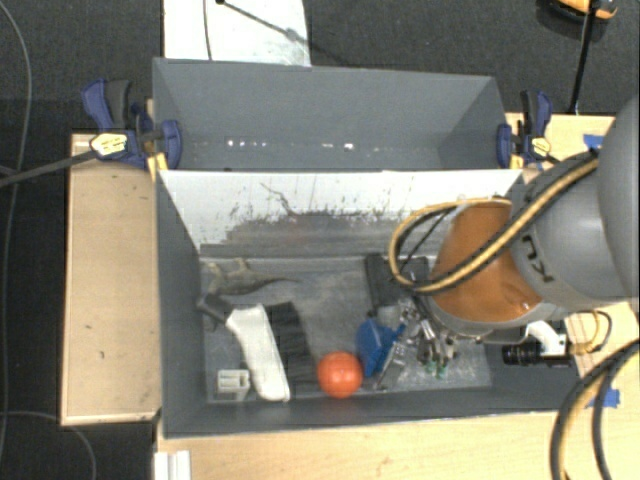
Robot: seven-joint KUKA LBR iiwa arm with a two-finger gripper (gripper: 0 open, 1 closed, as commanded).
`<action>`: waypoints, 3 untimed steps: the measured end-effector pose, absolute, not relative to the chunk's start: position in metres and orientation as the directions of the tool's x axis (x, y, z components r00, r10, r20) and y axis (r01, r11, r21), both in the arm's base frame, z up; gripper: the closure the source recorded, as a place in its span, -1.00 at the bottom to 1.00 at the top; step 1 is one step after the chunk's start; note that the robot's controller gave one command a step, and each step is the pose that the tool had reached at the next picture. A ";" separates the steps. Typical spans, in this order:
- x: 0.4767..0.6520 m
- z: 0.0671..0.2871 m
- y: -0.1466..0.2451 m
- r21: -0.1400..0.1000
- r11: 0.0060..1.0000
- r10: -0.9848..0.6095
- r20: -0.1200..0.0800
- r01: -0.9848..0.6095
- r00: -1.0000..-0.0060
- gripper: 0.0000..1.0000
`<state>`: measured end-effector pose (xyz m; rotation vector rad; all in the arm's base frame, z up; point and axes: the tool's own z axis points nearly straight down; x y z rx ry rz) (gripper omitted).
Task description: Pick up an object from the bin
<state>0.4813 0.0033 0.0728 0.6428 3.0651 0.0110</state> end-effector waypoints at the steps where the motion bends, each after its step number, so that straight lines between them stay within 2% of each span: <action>1: 0.485 0.125 0.002 0.003 0.918 0.396 -0.006 0.396 -0.918 1.00; 2: 0.486 0.169 0.000 0.008 0.919 0.395 -0.015 0.395 -0.919 1.00; 3: 0.482 0.214 -0.001 0.002 0.921 0.390 -0.002 0.390 -0.921 1.00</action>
Offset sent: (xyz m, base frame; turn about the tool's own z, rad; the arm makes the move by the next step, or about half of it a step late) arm 0.0002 -0.0110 0.0682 -0.0080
